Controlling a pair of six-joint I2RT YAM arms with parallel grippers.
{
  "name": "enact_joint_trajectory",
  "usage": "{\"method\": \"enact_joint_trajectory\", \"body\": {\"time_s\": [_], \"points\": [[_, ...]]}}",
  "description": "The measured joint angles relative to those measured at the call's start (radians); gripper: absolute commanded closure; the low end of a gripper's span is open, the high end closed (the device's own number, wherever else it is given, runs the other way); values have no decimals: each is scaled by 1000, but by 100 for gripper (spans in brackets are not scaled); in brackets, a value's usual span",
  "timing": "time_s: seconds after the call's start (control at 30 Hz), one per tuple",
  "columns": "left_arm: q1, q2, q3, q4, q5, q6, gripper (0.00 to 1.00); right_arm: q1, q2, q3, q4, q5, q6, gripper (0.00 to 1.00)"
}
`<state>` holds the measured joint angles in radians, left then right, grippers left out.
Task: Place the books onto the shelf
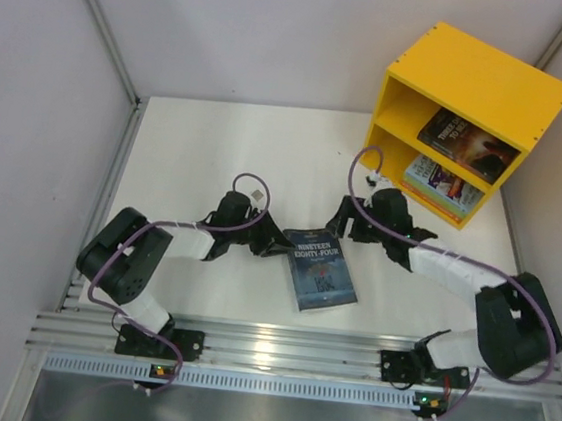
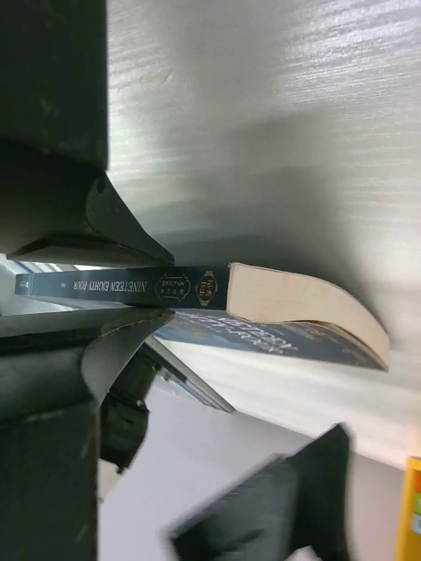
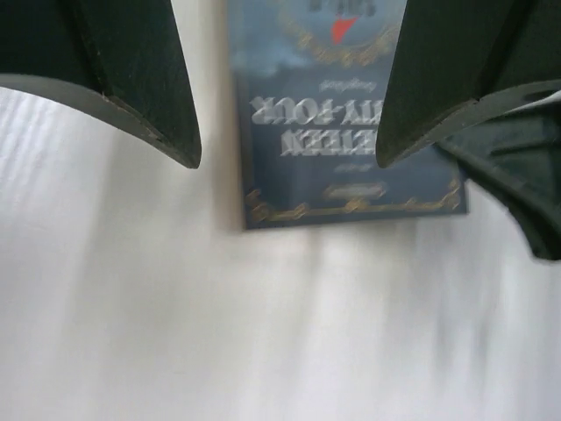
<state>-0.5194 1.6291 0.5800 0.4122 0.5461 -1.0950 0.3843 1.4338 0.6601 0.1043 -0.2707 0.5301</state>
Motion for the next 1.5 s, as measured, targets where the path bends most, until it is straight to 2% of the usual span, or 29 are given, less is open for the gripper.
{"method": "enact_joint_trajectory", "body": {"time_s": [0.07, 0.23, 0.37, 0.47, 0.6, 0.83, 0.93, 1.0, 1.03, 1.07, 1.13, 1.23, 1.27, 1.33, 1.37, 1.47, 1.5], "points": [[0, -24, 7, -25, -27, -53, 100, 148, -81, 42, -93, 190, -42, 24], [-1, -77, 90, -148, -103, -123, 100, 490, -180, 106, -192, 511, -124, 28], [-3, -118, 171, -265, -178, -122, 100, 671, -159, 135, -279, 743, -189, 26], [-2, -143, 187, -306, -220, -126, 100, 796, -47, 218, -351, 914, -251, 25], [-5, -145, 187, -352, -238, -136, 100, 888, 164, 349, -403, 1075, -322, 27], [-8, -145, 188, -387, -251, -140, 100, 903, 375, 420, -468, 1266, -412, 35], [-8, -145, 196, -412, -254, -138, 100, 903, 435, 455, -475, 1315, -454, 43], [-8, -145, 201, -425, -254, -137, 100, 903, 449, 462, -470, 1337, -483, 54], [-8, -145, 203, -428, -254, -136, 100, 903, 450, 462, -469, 1350, -505, 64], [-8, -145, 203, -428, -254, -136, 100, 903, 450, 462, -463, 1361, -529, 82], [-8, -146, 204, -426, -253, -140, 100, 902, 452, 462, -441, 1369, -566, 100], [-3, -153, 206, -428, -257, -150, 100, 901, 459, 462, -410, 1406, -635, 100], [-1, -160, 208, -433, -258, -151, 93, 899, 459, 462, -400, 1419, -663, 100], [1, -178, 224, -465, -272, -143, 73, 898, 454, 462, -374, 1430, -714, 100], [2, -190, 234, -485, -282, -136, 54, 896, 448, 462, -360, 1433, -736, 100], [-1, -235, 312, -597, -303, -74, 41, 884, 399, 459, -351, 1403, -845, 100], [-3, -254, 346, -635, -319, -50, 31, 876, 377, 457, -347, 1399, -876, 100]]}}
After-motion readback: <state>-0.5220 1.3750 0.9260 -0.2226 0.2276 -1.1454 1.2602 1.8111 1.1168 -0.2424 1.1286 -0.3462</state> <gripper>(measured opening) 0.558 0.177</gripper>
